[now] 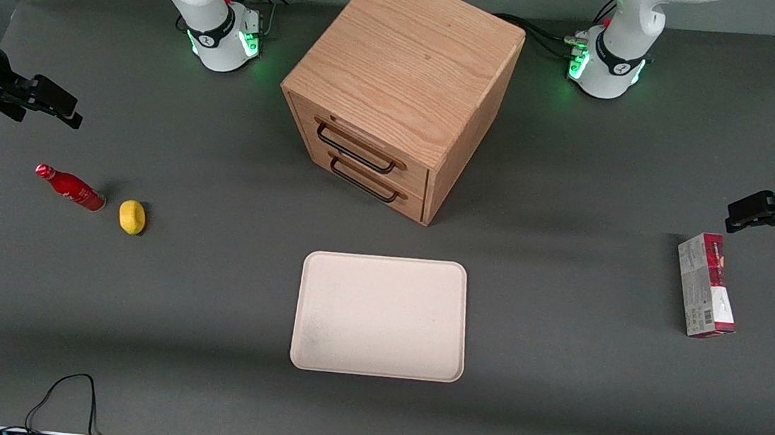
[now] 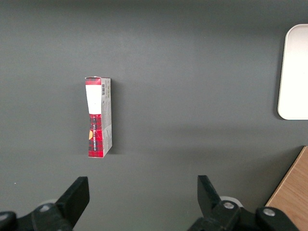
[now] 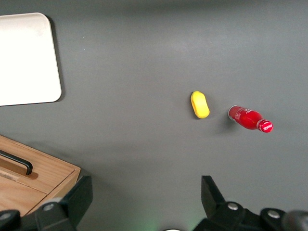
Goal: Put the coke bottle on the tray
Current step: 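Move the open right gripper down over the red Coca-Cola bottle's neck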
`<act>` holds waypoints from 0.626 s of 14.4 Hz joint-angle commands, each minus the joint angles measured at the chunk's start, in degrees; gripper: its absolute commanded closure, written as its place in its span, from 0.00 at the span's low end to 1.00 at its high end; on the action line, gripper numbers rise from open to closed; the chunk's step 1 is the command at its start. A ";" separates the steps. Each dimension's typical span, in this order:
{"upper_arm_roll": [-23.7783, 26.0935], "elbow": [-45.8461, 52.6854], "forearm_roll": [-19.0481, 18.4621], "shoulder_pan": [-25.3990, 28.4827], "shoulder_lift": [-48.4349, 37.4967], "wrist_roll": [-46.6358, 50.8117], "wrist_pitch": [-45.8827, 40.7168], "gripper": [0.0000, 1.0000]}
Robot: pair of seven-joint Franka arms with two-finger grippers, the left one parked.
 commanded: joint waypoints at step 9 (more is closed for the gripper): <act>-7.86 -11.48 -6.72 -0.78 -0.17 -9.94 10.12 0.00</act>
